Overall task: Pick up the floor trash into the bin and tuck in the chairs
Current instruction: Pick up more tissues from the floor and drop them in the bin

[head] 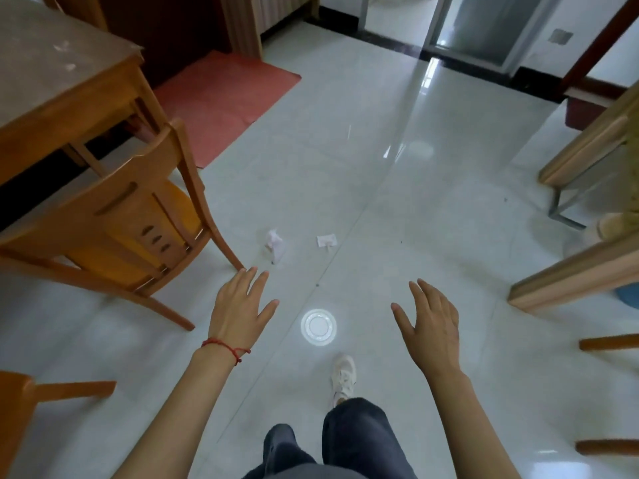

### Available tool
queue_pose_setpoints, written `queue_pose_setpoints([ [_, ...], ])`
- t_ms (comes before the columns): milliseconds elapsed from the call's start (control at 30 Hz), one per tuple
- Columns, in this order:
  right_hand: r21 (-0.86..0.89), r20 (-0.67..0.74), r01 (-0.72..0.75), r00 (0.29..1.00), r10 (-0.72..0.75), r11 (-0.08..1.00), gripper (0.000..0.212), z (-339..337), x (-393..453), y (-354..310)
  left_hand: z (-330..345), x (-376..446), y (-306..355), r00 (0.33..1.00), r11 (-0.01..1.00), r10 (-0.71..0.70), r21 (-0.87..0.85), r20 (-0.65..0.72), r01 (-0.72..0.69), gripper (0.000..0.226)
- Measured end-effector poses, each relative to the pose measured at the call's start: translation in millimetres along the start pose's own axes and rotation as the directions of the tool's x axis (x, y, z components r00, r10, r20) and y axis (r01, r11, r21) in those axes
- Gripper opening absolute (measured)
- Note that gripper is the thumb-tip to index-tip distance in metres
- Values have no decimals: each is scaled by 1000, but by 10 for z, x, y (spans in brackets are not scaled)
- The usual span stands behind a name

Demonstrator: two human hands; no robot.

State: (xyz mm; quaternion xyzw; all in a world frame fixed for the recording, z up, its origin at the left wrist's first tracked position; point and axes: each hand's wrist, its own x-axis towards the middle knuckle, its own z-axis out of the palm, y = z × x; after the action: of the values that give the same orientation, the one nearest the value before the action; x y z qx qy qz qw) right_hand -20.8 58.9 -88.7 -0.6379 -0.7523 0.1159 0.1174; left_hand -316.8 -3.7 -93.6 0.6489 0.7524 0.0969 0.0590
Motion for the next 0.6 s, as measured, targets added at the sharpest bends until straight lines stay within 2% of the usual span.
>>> queue_pose_setpoints([
  [267, 35, 88, 119, 989, -121, 992, 62, 33, 1618, 37, 0, 1263, 136, 995, 995, -94, -14, 13, 95, 51],
  [600, 44, 169, 163, 971, -168, 986, 62, 580, 3372, -290, 330, 2903, -305, 982, 988, -142, -43, 121, 148, 53],
])
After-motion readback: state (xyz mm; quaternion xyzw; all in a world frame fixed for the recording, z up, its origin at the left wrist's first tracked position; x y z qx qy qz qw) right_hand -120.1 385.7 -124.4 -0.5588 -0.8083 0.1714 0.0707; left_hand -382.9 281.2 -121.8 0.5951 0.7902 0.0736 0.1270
